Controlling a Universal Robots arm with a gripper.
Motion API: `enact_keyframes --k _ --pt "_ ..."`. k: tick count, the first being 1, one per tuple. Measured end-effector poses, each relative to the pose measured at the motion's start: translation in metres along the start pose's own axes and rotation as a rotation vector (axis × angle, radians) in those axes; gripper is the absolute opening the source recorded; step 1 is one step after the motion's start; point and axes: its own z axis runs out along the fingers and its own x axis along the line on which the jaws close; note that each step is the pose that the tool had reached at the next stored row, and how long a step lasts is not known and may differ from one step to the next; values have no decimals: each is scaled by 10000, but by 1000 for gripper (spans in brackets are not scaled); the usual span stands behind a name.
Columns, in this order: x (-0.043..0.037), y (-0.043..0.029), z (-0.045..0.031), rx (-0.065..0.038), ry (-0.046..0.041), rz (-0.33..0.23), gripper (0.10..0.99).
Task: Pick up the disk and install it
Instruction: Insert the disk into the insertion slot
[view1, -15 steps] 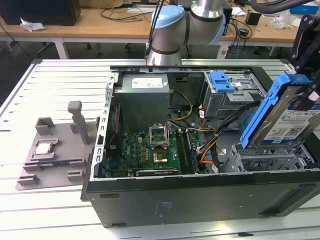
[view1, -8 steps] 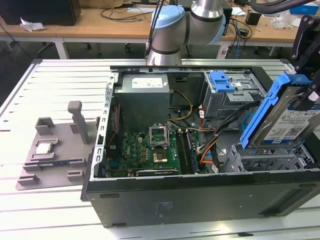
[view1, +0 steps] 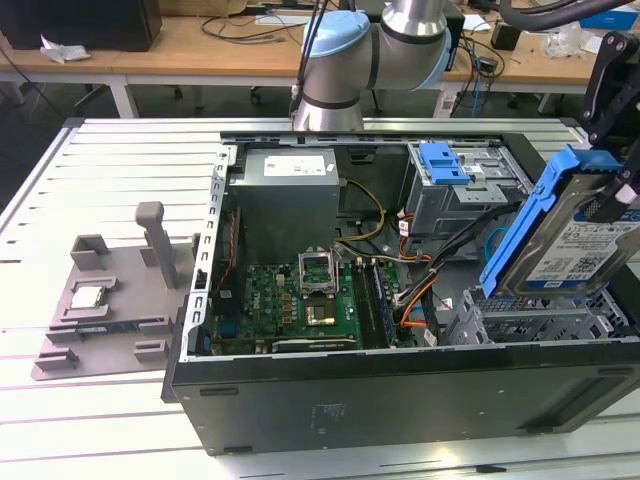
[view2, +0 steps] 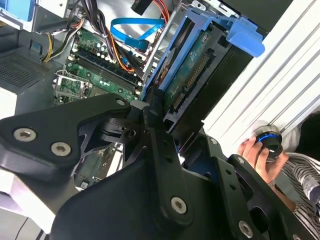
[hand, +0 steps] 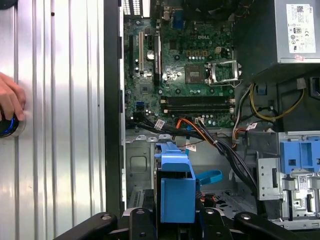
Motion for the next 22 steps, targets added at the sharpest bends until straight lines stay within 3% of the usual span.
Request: enact_keyframes --k 9,22 --pt "10 -13 293 2 -3 42 361" --pt "20 -28 600 1 -3 40 361"
